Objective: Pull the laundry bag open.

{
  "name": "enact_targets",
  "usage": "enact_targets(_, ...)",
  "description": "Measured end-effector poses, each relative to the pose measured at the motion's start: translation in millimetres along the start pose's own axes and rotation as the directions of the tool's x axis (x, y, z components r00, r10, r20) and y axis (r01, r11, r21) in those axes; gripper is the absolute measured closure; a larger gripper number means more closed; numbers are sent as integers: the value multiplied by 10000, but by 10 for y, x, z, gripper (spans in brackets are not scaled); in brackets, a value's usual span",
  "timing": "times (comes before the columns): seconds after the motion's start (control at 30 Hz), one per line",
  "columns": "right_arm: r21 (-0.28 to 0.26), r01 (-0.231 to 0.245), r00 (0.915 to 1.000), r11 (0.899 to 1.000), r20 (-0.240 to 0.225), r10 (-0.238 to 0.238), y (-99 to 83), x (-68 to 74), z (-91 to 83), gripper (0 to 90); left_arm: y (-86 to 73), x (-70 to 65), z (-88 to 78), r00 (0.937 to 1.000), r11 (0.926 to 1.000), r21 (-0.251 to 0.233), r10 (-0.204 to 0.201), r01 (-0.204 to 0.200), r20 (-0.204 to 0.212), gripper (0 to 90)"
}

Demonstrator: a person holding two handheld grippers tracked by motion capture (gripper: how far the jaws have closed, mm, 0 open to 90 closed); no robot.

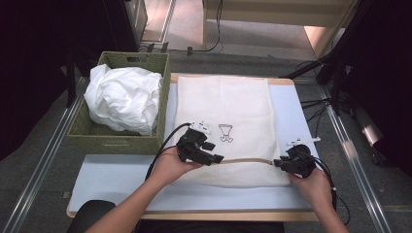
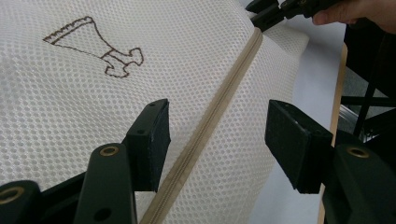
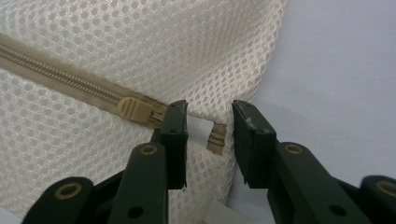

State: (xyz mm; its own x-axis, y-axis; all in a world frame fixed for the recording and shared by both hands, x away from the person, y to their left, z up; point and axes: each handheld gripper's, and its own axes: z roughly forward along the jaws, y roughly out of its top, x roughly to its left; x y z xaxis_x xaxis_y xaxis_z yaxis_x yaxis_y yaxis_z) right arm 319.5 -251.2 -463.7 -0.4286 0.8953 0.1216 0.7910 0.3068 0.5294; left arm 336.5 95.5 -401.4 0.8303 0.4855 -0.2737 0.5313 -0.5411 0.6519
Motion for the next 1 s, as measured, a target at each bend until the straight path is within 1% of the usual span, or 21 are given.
enact_targets(0.07,-13,46,10000,10000,-70,-46,1,-3,2,736,2,-2,5,10000,10000,53,51,-51,7,412)
enact_targets(0.1,-5,76,9998,10000,-166,-76,2,-5,2,777,3,-6,10,10000,10000,55,27,-27,25,412)
enact_targets(0.13,76,105,9987,9999,-509,-101,16,-3,8,841,4,-9,19,10000,10000,70,50,-50,17,413)
enact_targets(0.2,118,155,9986,9998,-503,-149,27,3,12,844,3,-13,28,10000,10000,47,41,-42,62,413)
enact_targets(0.23,198,226,9982,9996,-552,-214,42,-5,12,846,4,-19,32,10000,9999,141,89,-89,11,414)
enact_targets(0.3,337,50,9964,9994,-847,-22,70,-49,10,848,3,-35,48,9998,9997,179,192,-191,-55,429)
enact_targets(0.37,313,-113,9938,9994,-1099,147,85,-83,-1,850,5,-40,59,9997,9995,209,226,-227,29,434)
enact_targets(0.4,288,-175,9927,9994,-1185,208,89,-98,-8,850,5,-40,59,9997,9995,209,226,-227,29,439)
enact_targets(0.43,288,-175,9927,9994,-1185,208,89,-98,-8,850,7,-43,59,9997,9994,245,258,-256,-56,439)
enact_targets(0.47,300,-297,9910,9991,-1293,334,94,-105,-17,850,9,-46,59,9996,9994,249,251,-247,-127,443)
enact_targets(0.53,227,-372,9887,9990,-1446,401,109,-130,-43,852,6,-57,63,9997,9997,109,235,-235,4,487)
enact_targets(0.57,227,-372,9887,9990,-1446,401,109,-130,-43,852,7,-66,57,9994,9994,156,326,-325,-84,487)
enact_targets(0.63,111,-454,9868,9989,-1548,466,115,-144,-73,852,3,-76,63,9991,9991,95,408,-409,83,517)
enact_targets(0.67,74,-486,9863,9988,-1573,491,117,-146,-92,853,-3,-90,69,9990,9990,36,446,-446,62,526)
enact_targets(0.73,-170,-577,9848,9982,-1649,541,124,-154,-153,853,-4,-94,68,9981,9981,118,599,-601,176,545)
enact_targets(0.8,-235,-555,9853,9982,-1632,510,129,-156,-176,853,-8,-105,80,9979,9984,-1,561,-561,313,545)
enact_targets(0.83,-381,-612,9847,9974,-1659,541,131,-159,-204,853,-9,-108,85,9979,9985,-49,553,-552,347,544)
enact_targets(0.87,-520,-687,9834,9963,-1717,588,137,-161,-245,853,-7,-111,85,9977,9983,-27,576,-576,369,542)
enact_targets(0.93,-747,-691,9832,9948,-1740,553,140,-167,-290,853,-1,-122,85,9975,9984,-21,572,-572,411,534)
enact_targets(1.0,-839,-709,9822,9939,-1798,549,142,-170,-315,853,7,-128,86,9972,9984,-46,563,-562,483,533)
